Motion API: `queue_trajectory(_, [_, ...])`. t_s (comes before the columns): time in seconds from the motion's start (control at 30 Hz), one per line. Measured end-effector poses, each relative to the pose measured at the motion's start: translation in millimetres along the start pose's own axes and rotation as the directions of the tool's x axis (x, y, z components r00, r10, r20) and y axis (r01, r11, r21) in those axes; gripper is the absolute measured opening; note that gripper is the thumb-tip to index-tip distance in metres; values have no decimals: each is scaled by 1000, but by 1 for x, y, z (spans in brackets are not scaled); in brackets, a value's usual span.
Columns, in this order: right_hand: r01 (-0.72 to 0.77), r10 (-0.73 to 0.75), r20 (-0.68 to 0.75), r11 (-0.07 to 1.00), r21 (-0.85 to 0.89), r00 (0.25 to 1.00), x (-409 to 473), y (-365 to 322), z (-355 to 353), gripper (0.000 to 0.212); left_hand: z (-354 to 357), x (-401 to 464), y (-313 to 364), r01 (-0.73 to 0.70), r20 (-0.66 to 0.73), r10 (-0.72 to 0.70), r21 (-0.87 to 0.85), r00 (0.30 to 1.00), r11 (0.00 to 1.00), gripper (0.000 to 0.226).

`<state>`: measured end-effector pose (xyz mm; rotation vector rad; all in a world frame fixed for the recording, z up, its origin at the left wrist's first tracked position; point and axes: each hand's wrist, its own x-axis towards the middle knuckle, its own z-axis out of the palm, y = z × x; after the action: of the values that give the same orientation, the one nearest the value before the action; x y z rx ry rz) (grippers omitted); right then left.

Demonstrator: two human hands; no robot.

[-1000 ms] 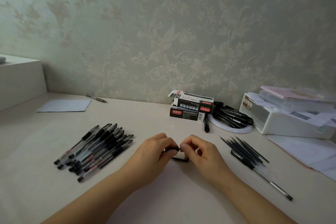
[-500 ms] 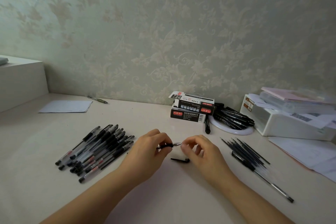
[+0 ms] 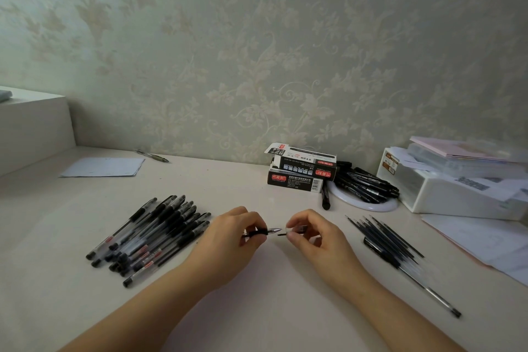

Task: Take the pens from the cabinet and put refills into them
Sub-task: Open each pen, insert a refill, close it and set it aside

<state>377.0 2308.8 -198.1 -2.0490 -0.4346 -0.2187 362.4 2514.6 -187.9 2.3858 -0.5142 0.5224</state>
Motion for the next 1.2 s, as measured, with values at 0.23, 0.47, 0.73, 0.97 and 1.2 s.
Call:
queue_trajectory(0.23, [51,-51,65,999,7,997,-1,-1,0,15,5,0,3,-52,28,53,-19,998,998,7])
queue_trajectory(0.47, [36,-41,58,996,83,997,-1,-2,0,15,8,0,-1,-72,44,71,22,997,997,15])
queue_trajectory(0.73, [-39,14,109,972,232,994,1,0,-2,7,4,1,-3,-130,120,125,37,985,991,15])
queue_trajectory(0.97, [-66,30,131,958,280,991,1,1,-4,7,6,1,-1,-136,145,128,47,981,990,17])
queue_trajectory(1.2, [-68,27,142,956,286,989,1,0,-5,5,7,1,1,-122,152,116,30,981,992,17])
